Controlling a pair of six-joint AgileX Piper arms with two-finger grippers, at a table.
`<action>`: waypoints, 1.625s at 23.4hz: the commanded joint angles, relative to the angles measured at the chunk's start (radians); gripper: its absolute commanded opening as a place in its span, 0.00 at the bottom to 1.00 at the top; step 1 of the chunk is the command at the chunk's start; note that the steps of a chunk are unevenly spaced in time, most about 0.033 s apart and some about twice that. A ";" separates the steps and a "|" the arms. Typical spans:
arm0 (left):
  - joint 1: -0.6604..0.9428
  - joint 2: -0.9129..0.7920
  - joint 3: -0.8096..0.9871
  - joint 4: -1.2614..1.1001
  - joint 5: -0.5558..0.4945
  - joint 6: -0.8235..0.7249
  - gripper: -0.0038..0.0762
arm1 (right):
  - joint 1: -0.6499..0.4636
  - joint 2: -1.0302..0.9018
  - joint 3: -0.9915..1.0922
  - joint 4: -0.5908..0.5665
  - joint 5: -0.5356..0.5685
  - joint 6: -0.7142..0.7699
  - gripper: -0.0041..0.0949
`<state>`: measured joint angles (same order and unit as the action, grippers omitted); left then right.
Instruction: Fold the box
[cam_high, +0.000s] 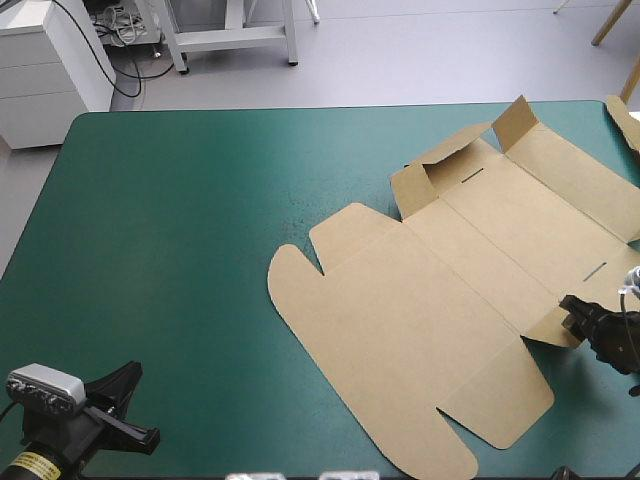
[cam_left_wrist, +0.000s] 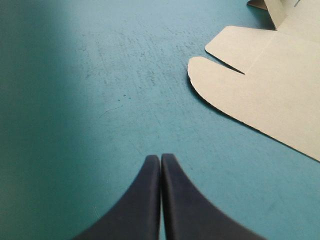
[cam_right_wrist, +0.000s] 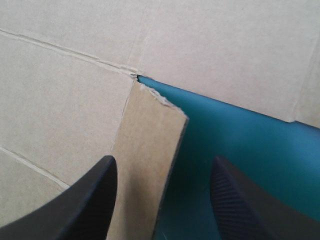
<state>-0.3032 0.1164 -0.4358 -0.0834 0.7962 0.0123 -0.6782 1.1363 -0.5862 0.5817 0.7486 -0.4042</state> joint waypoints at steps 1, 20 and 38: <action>0.001 0.017 -0.023 -0.011 -0.075 -0.001 0.04 | -0.006 0.045 -0.023 0.109 -0.011 -0.087 0.55; 0.001 0.017 -0.023 -0.011 -0.075 -0.001 0.04 | -0.006 0.097 -0.081 0.117 0.083 -0.219 0.02; 0.001 0.017 -0.023 -0.011 -0.075 0.007 0.04 | 0.202 0.370 -0.619 -0.358 0.419 -0.002 0.02</action>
<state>-0.3032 0.1164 -0.4358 -0.0834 0.7962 0.0198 -0.5495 1.4577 -1.1069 0.3006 1.1390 -0.4016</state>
